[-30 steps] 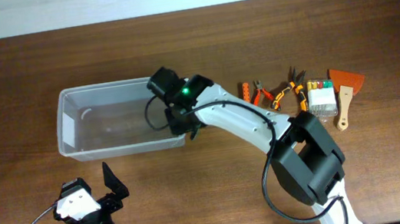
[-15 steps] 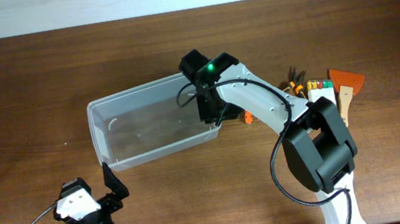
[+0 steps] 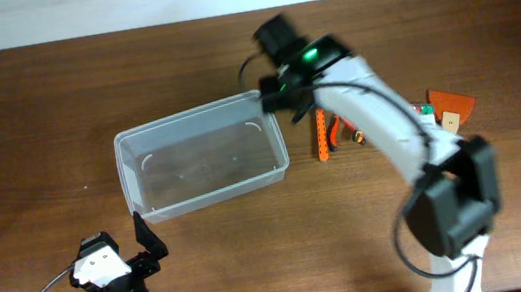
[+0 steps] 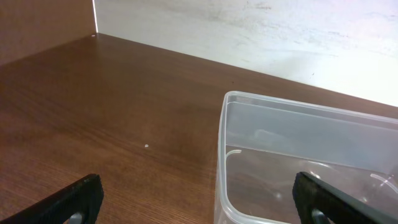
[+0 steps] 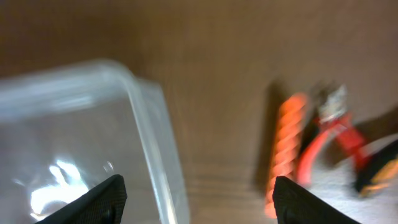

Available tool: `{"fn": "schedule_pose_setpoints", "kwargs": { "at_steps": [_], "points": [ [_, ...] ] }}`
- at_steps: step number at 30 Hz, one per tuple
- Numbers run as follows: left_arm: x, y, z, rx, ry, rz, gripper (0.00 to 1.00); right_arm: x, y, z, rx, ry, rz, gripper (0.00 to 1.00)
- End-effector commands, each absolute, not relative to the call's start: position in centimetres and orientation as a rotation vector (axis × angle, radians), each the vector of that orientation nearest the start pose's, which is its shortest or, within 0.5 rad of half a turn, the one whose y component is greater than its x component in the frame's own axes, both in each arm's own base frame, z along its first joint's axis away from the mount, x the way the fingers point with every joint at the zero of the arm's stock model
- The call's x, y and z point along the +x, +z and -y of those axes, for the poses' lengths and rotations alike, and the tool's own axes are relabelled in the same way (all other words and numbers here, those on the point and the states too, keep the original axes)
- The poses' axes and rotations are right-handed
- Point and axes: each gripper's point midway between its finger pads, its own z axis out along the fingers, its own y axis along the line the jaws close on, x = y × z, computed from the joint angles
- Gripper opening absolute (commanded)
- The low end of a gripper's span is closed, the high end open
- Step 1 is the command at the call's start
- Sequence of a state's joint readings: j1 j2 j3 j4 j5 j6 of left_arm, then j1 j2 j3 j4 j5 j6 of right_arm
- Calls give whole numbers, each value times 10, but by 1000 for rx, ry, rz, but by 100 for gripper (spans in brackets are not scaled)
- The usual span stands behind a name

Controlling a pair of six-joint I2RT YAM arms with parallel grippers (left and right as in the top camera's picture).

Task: Pack container
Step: 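Move the right gripper to the orange scraper and grasp its blade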

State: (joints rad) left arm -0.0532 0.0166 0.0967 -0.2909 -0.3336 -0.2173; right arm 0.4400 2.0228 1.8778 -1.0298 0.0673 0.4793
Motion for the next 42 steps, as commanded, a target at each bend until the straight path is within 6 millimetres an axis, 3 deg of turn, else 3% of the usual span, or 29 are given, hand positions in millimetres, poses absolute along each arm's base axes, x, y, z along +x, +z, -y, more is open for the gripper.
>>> {"fn": "schedule_pose_setpoints", "kwargs": {
  "at_steps": [1, 5, 8, 11, 14, 18, 22, 25, 32, 38, 42],
  "points": [
    [229, 147, -44, -374, 108, -1731, 99, 460, 202, -145, 102, 94, -2616, 81],
    [229, 147, -44, -373, 108, -1731, 99, 464, 202, -63, 253, -33, -2636, 84],
    [229, 147, -44, -373, 108, -1731, 99, 454, 192, 6, 402, -115, -2696, 84],
    [229, 147, -44, -374, 108, -1731, 99, 443, 181, 58, 509, -163, -2728, 84],
    [229, 147, -44, -374, 108, -1731, 99, 429, 167, 98, 645, -159, -2748, 86],
    [229, 147, -44, -374, 108, -1731, 99, 404, 141, 136, 799, -172, -2793, 86],
    [229, 147, -44, -374, 108, -1731, 99, 385, 106, 149, 886, -144, -2844, 86],
    [229, 147, -44, -373, 108, -1731, 99, 376, 77, 140, 903, -61, -2889, 86],
    [229, 147, -44, -374, 108, -1731, 99, 362, 21, 129, 891, -44, -2906, 86],
    [229, 147, -44, -374, 108, -1731, 99, 365, 3, 124, 877, 12, -2867, 86],
    [229, 147, -44, -373, 108, -1731, 99, 368, -1, 117, 869, 73, -2863, 77]
  ]
}}
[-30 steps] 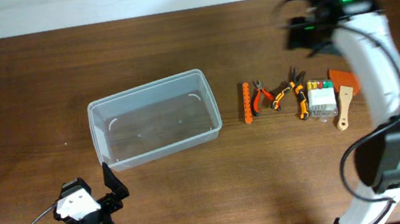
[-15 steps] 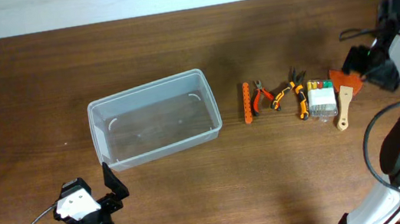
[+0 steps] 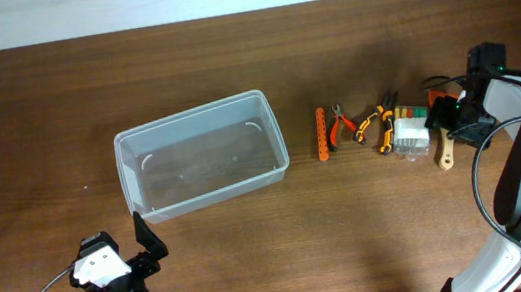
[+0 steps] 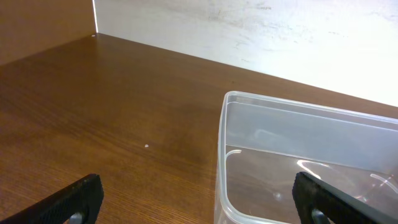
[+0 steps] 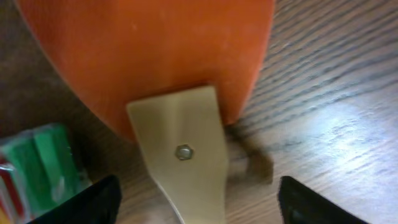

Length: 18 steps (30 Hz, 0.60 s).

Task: Pack container
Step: 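Move the right gripper to the orange scraper and grasp its blade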

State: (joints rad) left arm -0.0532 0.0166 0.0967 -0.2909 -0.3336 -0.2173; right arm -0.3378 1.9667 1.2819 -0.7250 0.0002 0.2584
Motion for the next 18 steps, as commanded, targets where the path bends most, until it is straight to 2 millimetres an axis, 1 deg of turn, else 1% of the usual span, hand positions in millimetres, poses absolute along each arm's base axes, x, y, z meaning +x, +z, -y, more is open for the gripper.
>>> {"fn": "schedule_pose_setpoints", "kwargs": {
  "at_steps": [1, 3, 8, 9, 11, 12, 18],
  "points": [
    [229, 147, -44, -374, 108, -1731, 99, 368, -3, 117, 870, 72, -2865, 75],
    [229, 147, -44, -373, 108, -1731, 99, 369, -6, 117, 870, 71, -2864, 74],
    [229, 147, -44, -373, 108, -1731, 99, 371, -11, 119, 880, 71, -2858, 67],
    [229, 147, -44, -373, 108, -1731, 99, 371, -11, 119, 878, 70, -2856, 65],
    [229, 147, -44, -373, 108, -1731, 99, 372, -11, 120, 877, 65, -2850, 56],
    [229, 147, -44, -374, 108, -1731, 99, 373, -11, 121, 878, 58, -2848, 54],
    [229, 147, -44, -373, 108, -1731, 99, 370, -10, 133, 890, -42, -2840, 54]
  ]
}}
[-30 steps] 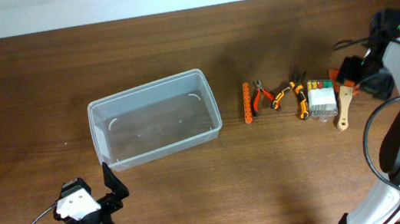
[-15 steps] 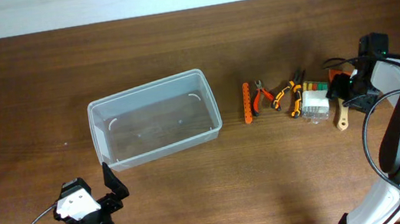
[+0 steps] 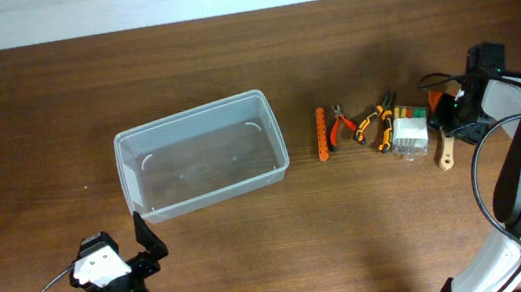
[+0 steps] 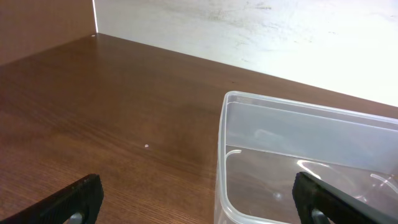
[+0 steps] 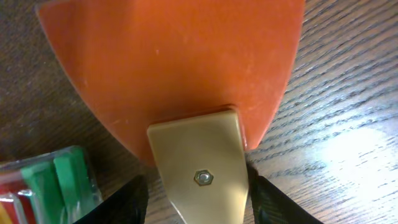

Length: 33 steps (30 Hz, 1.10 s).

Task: Pack container
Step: 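Move the right gripper to the orange scraper and grasp its blade, then carry the scraper over the container and release it inside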

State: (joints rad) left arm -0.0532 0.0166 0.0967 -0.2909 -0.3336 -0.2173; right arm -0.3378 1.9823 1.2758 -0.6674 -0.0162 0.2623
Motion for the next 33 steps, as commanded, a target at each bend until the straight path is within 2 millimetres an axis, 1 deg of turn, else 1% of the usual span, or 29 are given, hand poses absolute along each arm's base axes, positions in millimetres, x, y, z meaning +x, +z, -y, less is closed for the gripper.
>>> {"fn": "schedule_pose_setpoints", "kwargs": {
  "at_steps": [1, 5, 8, 13, 15, 17, 21, 26, 28, 29, 31, 33],
  "points": [
    [229, 147, -44, -373, 108, -1731, 99, 370, -10, 134, 890, -43, -2840, 54],
    [229, 147, -44, -374, 108, -1731, 99, 373, -10, 138, 887, -71, -2822, 54],
    [229, 147, -44, -374, 108, -1731, 99, 377, -9, 141, 882, -78, -2804, 58],
    [229, 147, -44, -374, 108, -1731, 99, 378, -8, 142, 872, -79, -2802, 58],
    [229, 147, -44, -374, 108, -1731, 99, 378, -8, 142, 872, -78, -2799, 53],
    [229, 147, -44, -374, 108, -1731, 99, 379, -9, 142, 871, -74, -2800, 45],
    [229, 147, -44, -374, 108, -1731, 99, 379, -12, 140, 872, -56, -2807, 35],
    [229, 147, -44, -374, 108, -1731, 99, 377, -11, 139, 882, -55, -2816, 35],
    [229, 147, -44, -374, 108, -1731, 99, 379, -4, 141, 884, -56, -2819, 35],
    [229, 147, -44, -374, 108, -1731, 99, 381, 4, 141, 884, -56, -2817, 35],
    [229, 147, -44, -374, 108, -1731, 99, 388, 23, 144, 879, -55, -2803, 33],
    [229, 147, -44, -374, 108, -1731, 99, 397, 51, 146, 869, -56, -2780, 27]
  ]
}}
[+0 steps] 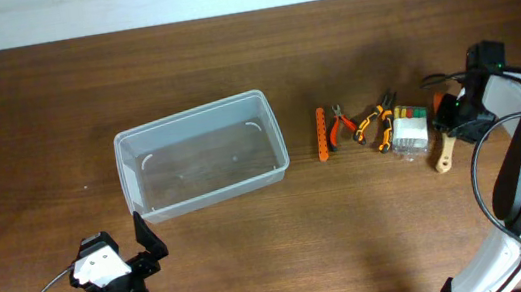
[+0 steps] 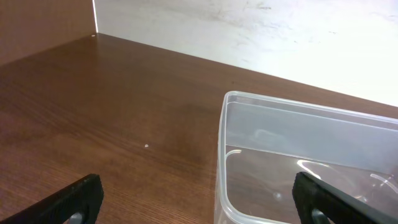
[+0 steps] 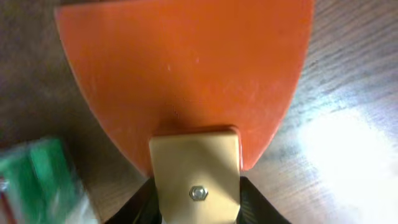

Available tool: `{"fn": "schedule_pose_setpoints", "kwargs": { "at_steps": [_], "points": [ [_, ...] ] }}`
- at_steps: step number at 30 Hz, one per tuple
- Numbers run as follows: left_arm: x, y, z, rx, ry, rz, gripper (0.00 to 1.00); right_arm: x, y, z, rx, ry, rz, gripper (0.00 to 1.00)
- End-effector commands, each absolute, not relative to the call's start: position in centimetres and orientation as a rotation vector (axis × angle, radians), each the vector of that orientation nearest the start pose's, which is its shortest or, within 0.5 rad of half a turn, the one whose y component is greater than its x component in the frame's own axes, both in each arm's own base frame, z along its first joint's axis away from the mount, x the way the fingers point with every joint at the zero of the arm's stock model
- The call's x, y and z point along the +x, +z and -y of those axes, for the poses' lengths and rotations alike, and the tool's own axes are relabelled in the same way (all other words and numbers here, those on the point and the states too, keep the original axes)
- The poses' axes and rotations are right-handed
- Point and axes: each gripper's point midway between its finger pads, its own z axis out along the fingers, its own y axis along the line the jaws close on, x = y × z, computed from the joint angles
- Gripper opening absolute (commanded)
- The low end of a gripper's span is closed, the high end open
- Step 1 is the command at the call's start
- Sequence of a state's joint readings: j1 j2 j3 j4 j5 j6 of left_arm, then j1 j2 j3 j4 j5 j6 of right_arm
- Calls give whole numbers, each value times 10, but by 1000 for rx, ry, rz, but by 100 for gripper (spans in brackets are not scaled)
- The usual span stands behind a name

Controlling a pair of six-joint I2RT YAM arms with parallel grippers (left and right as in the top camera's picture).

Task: Pack container
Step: 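Carry the scraper over the container and release it inside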

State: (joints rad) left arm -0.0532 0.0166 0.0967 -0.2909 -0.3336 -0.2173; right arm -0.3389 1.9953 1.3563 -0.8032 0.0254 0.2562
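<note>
The clear plastic container (image 1: 191, 113) stands left of centre, nothing in it. At the far right lies a spatula with an orange blade (image 3: 186, 68) and a tan wooden handle (image 3: 196, 174). My right gripper (image 3: 196, 202) is shut on that handle, its black fingers (image 3: 148, 198) pressed against both sides. From overhead the right gripper (image 1: 453, 121) sits over the spatula, whose handle (image 1: 440, 155) pokes out toward the front. My left gripper (image 2: 199, 208) is open and low at the container's near left corner, holding nothing.
Between container and spatula lie an orange rod (image 1: 321, 134), red-handled pliers (image 1: 342, 125), yellow-and-black pliers (image 1: 374, 127) and a small clear box (image 1: 410, 132) of coloured pieces. The green pieces (image 3: 37, 174) show blurred beside the blade.
My right gripper's fingers stood apart on either side of the spatula's handle; now they press against it. The left arm and the container are unchanged.
My right gripper was first over the container's far right corner, open. Then it was at the table's far right, open wide above the spatula. Its fingers then stood closer around the handle, and now they are shut on it. The left gripper stayed still.
</note>
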Motion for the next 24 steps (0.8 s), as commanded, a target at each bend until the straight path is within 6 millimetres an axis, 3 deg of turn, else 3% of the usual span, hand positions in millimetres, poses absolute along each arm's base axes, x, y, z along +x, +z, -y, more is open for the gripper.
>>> {"fn": "schedule_pose_setpoints", "kwargs": {
  "at_steps": [1, 5, 7, 9, 13, 15, 18, 20, 21, 24],
  "points": [
    [229, 147, -44, -373, 108, -1731, 99, 402, 67, 145, 860, -50, -2767, 24],
    [229, 147, -44, -374, 108, -1731, 99, 422, 140, 130, 785, 29, -2696, 19],
    [229, 147, -44, -373, 108, -1731, 99, 429, 178, 112, 724, 94, -2661, 18],
    [229, 147, -44, -374, 108, -1731, 99, 434, 213, 84, 601, 181, -2631, 17],
    [229, 147, -44, -373, 108, -1731, 99, 438, 268, 6, 230, 336, -2576, 12],
    [229, 147, -44, -373, 108, -1731, 99, 435, 281, -37, 33, 372, -2556, 6],
    [229, 147, -44, -374, 108, -1731, 99, 423, 281, -104, -313, 392, -2541, 4],
    [229, 147, -44, -373, 108, -1731, 99, 413, 274, -145, -542, 399, -2523, 4],
    [229, 147, -44, -373, 108, -1731, 99, 402, 266, -178, -756, 396, -2488, 4],
    [229, 147, -44, -374, 108, -1731, 99, 379, 248, -234, -1152, 383, -2372, 4]
  ]
}}
